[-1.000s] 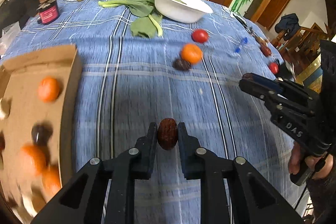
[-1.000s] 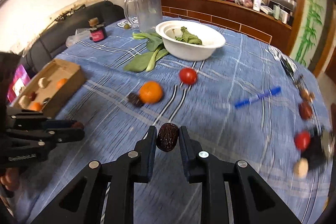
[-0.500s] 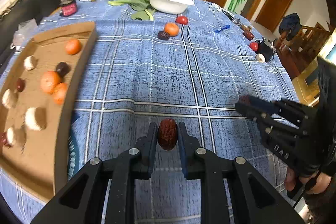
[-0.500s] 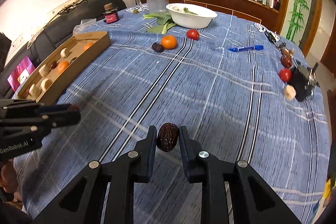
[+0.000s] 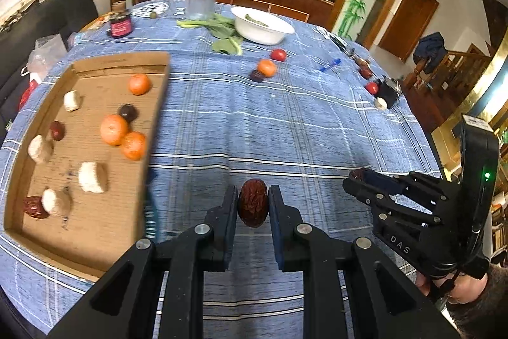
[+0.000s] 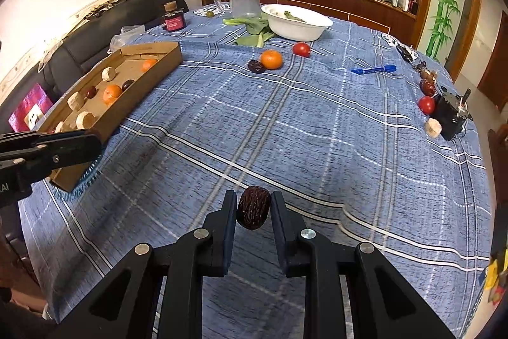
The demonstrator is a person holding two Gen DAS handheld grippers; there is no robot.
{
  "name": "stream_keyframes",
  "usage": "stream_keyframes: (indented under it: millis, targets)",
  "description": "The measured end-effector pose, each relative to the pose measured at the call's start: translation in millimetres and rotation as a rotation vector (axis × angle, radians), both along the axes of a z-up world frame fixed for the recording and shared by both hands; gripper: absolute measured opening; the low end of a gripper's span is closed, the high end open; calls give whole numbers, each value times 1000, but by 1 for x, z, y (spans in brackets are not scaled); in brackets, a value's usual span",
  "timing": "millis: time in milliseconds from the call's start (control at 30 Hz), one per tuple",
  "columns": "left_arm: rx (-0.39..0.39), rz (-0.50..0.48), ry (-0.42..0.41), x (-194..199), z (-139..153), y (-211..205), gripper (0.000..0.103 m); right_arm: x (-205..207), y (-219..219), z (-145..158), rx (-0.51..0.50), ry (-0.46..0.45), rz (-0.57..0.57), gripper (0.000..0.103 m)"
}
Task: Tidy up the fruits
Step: 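Carry both dates over the cardboard tray and open both grippers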
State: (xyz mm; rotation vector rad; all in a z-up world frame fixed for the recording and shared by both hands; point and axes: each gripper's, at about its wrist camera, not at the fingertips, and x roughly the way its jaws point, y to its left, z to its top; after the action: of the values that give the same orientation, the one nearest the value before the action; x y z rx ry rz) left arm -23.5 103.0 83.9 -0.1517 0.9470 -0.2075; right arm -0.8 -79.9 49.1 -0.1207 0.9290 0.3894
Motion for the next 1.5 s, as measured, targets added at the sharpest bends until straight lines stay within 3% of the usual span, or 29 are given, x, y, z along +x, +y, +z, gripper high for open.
stream_keyframes:
  millis: [200, 800, 1100, 1500]
  targets:
    - [-3, 55, -9, -2, 4, 44, 19, 5, 34, 6, 8, -3, 16, 23]
    - [84, 239, -17, 8, 5, 184, 19, 55, 157, 31, 8, -56, 165, 24]
    - [75, 252, 43, 33, -19, 206, 19, 99, 217, 32, 23, -52, 232, 24]
    - [56, 265, 105, 55, -42, 214, 19, 138, 291, -2, -13, 21, 333, 24]
